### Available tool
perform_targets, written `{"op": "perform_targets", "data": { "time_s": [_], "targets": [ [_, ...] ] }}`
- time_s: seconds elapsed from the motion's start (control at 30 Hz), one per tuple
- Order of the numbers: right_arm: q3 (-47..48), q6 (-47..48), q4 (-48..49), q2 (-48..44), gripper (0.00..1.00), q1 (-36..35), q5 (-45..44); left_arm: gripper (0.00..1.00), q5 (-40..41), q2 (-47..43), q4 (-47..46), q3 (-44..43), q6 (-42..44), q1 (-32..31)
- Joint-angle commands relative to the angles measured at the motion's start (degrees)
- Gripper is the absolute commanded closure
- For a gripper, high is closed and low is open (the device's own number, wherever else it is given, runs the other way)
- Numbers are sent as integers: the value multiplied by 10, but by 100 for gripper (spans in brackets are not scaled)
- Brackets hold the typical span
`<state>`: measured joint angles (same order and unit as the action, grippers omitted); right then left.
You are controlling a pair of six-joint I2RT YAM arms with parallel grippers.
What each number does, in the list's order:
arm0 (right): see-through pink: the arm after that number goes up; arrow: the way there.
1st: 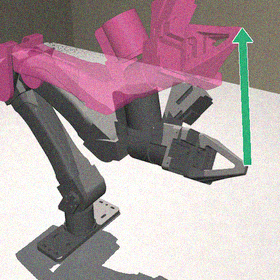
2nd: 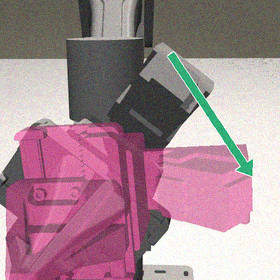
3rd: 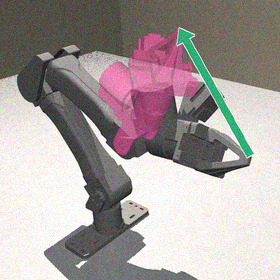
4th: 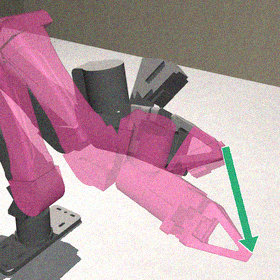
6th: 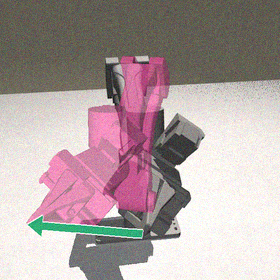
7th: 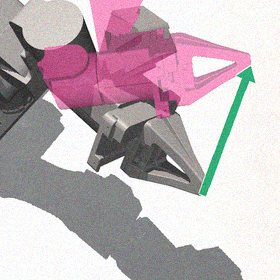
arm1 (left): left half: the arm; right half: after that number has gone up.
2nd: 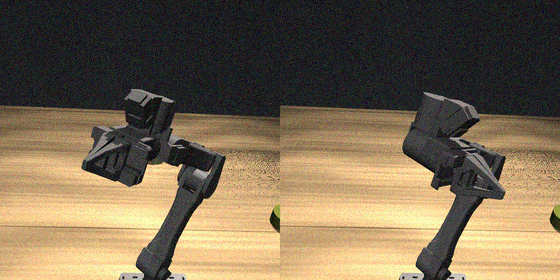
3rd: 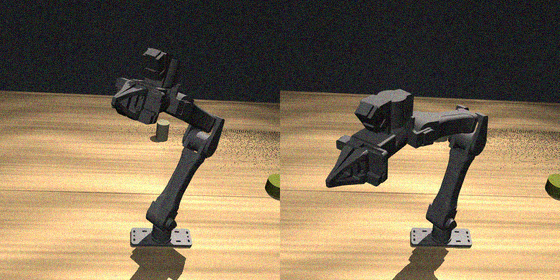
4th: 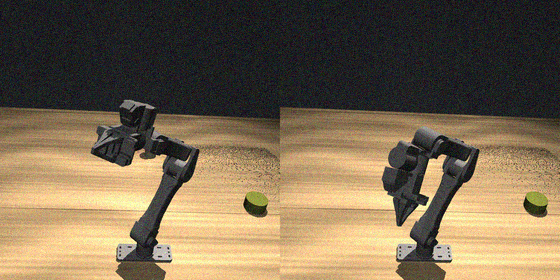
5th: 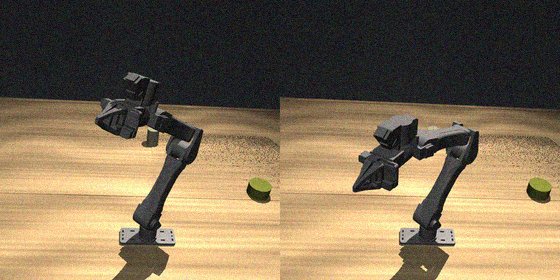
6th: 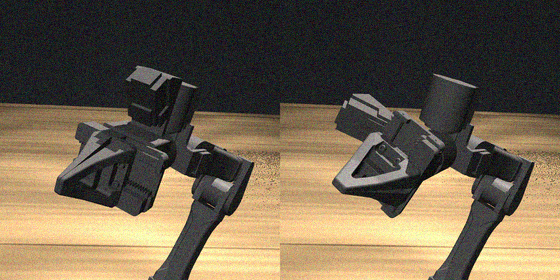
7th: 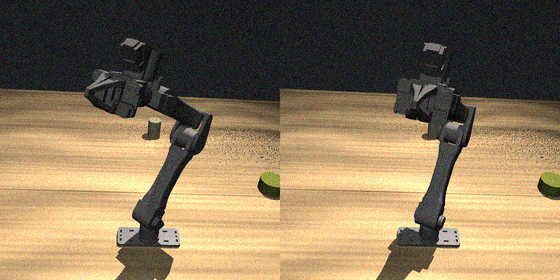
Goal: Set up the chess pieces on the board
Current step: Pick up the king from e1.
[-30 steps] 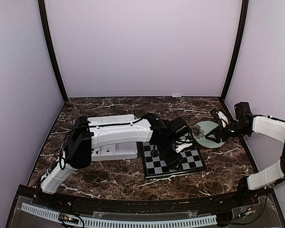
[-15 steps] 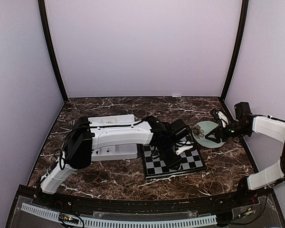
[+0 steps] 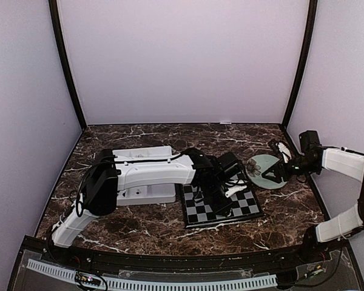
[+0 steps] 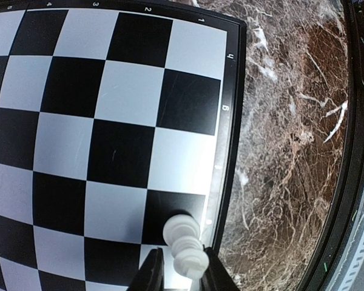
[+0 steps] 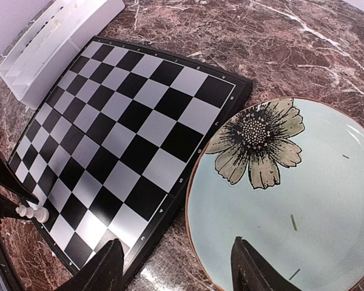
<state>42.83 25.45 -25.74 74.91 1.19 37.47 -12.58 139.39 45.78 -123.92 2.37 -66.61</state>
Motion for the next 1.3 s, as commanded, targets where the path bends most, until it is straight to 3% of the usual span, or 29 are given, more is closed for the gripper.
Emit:
{"op": "perform_targets", "data": {
  "time_s": [0.0, 0.2, 0.83, 1.03, 1.27],
  "targets": [
    [0, 6, 0, 3, 38, 1, 7, 78, 2, -23, 4, 13, 12, -4],
    [0, 6, -2, 2, 38, 1, 8, 76, 2, -23, -6, 23, 15, -5],
    [-1, 5, -4, -4, 38, 1, 8, 80, 11, -24, -29, 42, 11, -5],
    [-1, 5, -4, -5, 38, 1, 10, 70, 25, -47, 0, 59, 23, -5],
    [-1, 5, -5, -4, 38, 1, 12, 62, 67, -147, 17, 116, 70, 4]
  ]
}}
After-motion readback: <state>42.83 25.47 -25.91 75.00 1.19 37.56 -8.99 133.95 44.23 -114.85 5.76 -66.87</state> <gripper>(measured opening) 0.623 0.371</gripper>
